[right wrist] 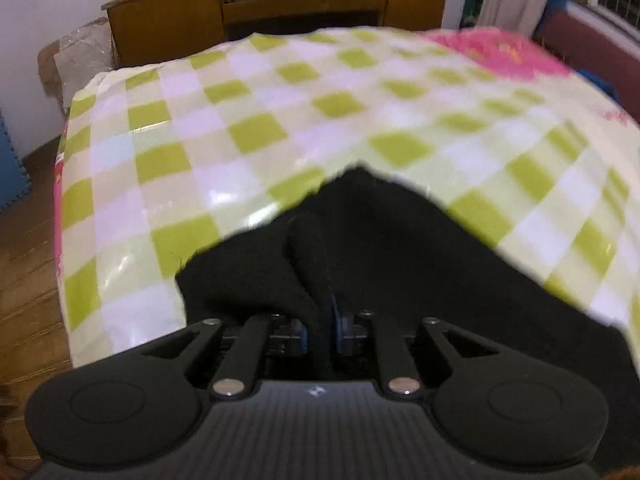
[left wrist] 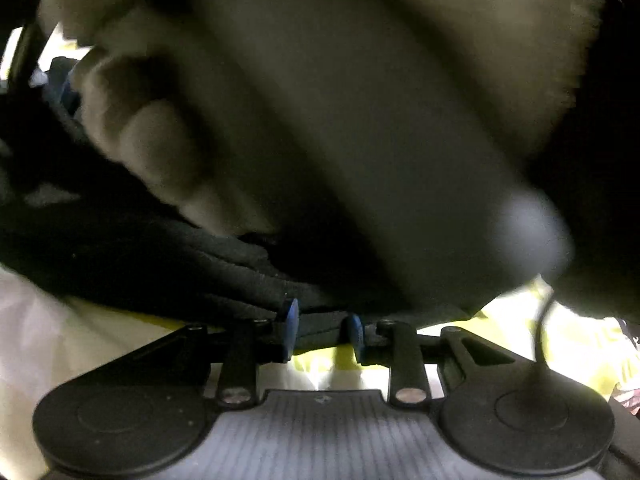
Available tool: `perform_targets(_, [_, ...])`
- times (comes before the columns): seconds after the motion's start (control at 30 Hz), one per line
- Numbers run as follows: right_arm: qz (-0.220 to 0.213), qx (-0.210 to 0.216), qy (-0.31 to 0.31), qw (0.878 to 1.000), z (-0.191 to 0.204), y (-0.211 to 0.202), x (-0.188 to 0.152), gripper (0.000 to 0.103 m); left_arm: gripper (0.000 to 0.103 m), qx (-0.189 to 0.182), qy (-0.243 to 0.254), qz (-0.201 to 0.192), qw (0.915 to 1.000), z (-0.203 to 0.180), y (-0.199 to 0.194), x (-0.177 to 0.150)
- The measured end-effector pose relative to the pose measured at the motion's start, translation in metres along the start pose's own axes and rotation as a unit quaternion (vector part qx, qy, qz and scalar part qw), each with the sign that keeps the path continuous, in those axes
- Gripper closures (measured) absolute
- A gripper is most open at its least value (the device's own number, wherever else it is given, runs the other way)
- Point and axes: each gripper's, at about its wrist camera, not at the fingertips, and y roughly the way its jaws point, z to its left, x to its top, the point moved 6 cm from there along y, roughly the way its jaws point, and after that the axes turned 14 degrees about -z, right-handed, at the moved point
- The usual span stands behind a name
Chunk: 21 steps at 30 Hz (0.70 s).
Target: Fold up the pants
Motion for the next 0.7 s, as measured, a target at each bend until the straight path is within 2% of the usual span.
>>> perform_targets(0.1, [-0.018,0.056,0.061,0.996,-0.010,-0.035,0.004,0.071,0.060,-0.001,-0.001,-0.001,1.0000,0.004,-0.001,0.004])
perform_targets(0.13, [-0.031,0.065,0.077,0.994,-0.015,-0.051,0.006,0.069,0.060,0.001,-0.002,-0.002,1.0000,0.003,0.000,0.005])
perform_targets(0.17, [-0.048,0.067,0.092,0.992,-0.022,-0.071,0.008,0.064,0.060,0.004,-0.001,-0.003,1.0000,0.002,-0.003,0.005])
perform_targets(0.2, [-0.063,0.060,0.104,0.991,-0.033,-0.090,0.007,0.056,0.060,0.007,0.002,-0.005,1.0000,0.002,-0.006,0.006])
perform_targets(0.23, [-0.078,0.044,0.118,0.989,-0.048,-0.110,0.003,0.054,0.060,0.012,0.008,-0.008,0.9999,0.000,-0.010,0.006])
perform_targets(0.33, [-0.107,-0.035,0.176,0.978,-0.106,-0.162,-0.024,0.052,0.060,0.033,0.036,-0.018,0.9986,-0.008,-0.024,0.008])
perform_targets(0.4, [-0.106,-0.100,0.220,0.965,-0.148,-0.187,-0.056,0.051,0.060,0.055,0.055,-0.035,0.9963,-0.012,-0.039,0.012])
perform_targets(0.47, [-0.087,-0.149,0.265,0.949,-0.183,-0.202,-0.094,0.049,0.060,0.068,0.073,-0.063,0.9930,-0.018,-0.058,0.021])
perform_targets(0.6, [-0.082,-0.151,0.366,0.915,-0.218,-0.205,-0.152,0.049,0.059,0.066,0.114,-0.097,0.9866,-0.024,-0.071,0.054])
perform_targets(0.7, [-0.094,-0.124,0.416,0.896,-0.229,-0.193,-0.172,0.048,0.058,0.078,0.161,-0.107,0.9780,-0.027,-0.046,0.075])
